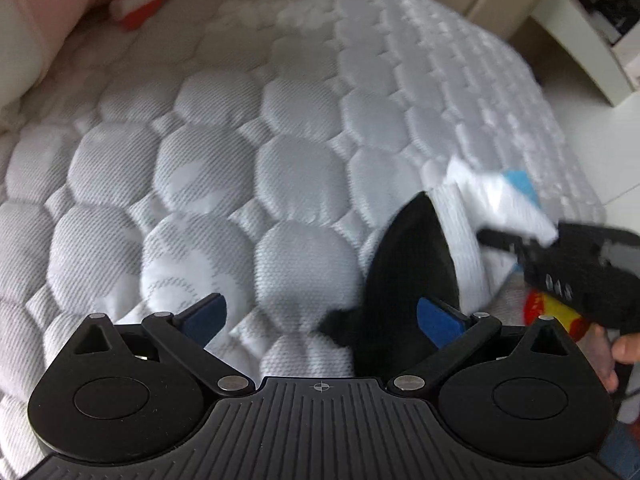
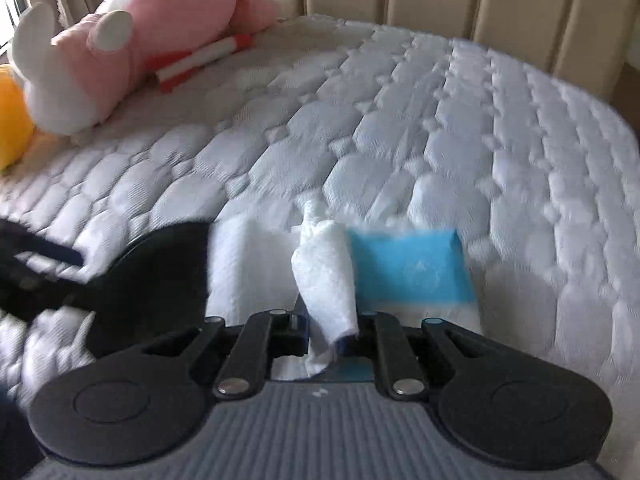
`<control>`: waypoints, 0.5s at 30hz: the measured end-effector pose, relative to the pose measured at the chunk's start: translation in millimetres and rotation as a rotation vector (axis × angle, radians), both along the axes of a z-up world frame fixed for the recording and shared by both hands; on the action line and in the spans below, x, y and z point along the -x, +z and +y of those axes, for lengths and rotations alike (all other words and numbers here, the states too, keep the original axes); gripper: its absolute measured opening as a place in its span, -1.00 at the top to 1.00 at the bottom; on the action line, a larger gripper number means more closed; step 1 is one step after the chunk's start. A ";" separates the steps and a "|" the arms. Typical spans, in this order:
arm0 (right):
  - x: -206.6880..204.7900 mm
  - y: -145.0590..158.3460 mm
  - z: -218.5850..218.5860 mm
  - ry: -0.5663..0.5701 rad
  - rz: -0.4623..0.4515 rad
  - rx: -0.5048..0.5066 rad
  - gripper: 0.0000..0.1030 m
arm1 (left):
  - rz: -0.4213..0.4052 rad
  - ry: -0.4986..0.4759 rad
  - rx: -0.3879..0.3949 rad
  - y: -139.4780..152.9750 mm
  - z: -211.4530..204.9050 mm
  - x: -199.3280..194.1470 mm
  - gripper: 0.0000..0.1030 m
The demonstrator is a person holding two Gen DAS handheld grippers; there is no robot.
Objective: Organize soft objects
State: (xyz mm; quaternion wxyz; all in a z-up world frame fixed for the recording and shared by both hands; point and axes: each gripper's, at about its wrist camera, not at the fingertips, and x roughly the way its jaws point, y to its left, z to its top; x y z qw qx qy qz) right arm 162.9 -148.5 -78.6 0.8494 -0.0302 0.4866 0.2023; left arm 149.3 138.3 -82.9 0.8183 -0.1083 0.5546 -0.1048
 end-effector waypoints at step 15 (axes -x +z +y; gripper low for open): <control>54.4 2.7 51.7 0.221 -0.025 -0.053 0.71 | -0.002 0.307 0.059 2.0 54.2 10.8 -1.00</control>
